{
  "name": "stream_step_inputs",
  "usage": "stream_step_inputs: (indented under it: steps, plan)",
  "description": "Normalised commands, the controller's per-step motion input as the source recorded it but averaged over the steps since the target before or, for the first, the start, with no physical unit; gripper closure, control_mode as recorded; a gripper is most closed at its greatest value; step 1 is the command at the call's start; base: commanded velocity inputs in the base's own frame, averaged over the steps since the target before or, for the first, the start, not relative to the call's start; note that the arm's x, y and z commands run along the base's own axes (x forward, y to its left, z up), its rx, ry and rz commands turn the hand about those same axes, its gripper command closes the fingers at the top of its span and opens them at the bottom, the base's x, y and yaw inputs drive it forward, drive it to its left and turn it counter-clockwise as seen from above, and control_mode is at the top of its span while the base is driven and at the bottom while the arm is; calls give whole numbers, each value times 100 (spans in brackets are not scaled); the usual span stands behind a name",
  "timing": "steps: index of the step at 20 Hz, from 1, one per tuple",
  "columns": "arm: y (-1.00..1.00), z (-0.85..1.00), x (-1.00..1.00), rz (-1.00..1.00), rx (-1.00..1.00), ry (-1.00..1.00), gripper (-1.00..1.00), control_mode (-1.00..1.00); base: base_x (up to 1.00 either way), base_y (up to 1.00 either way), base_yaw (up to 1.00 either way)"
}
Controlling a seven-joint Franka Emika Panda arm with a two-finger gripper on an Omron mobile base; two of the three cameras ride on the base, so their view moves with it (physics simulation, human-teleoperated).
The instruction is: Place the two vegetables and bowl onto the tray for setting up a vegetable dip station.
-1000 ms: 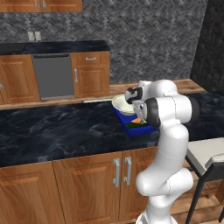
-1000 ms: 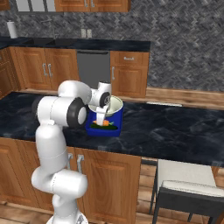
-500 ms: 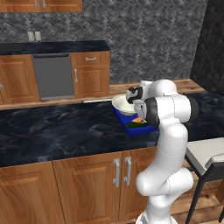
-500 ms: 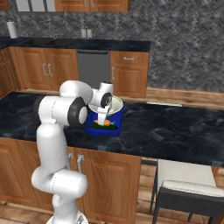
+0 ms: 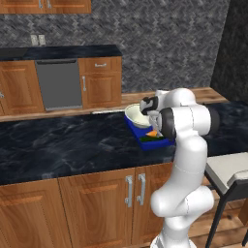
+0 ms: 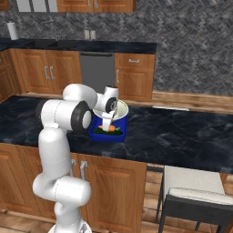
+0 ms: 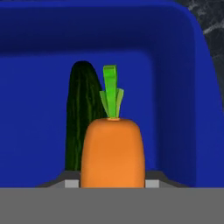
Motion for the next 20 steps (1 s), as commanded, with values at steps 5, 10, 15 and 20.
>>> stream_step_inputs:
  steps: [5, 10, 15, 20]
  plan:
    - [-1, -4, 3, -1, 0, 0, -100, -100, 0, 0, 0]
    - [-4, -2, 1, 0, 0, 0, -100, -100, 0, 0, 0]
    - [-5, 0, 0, 0, 0, 0, -100, -100, 0, 0, 0]
    - [-7, 2, -1, 0, 0, -1, -100, -100, 0, 0, 0]
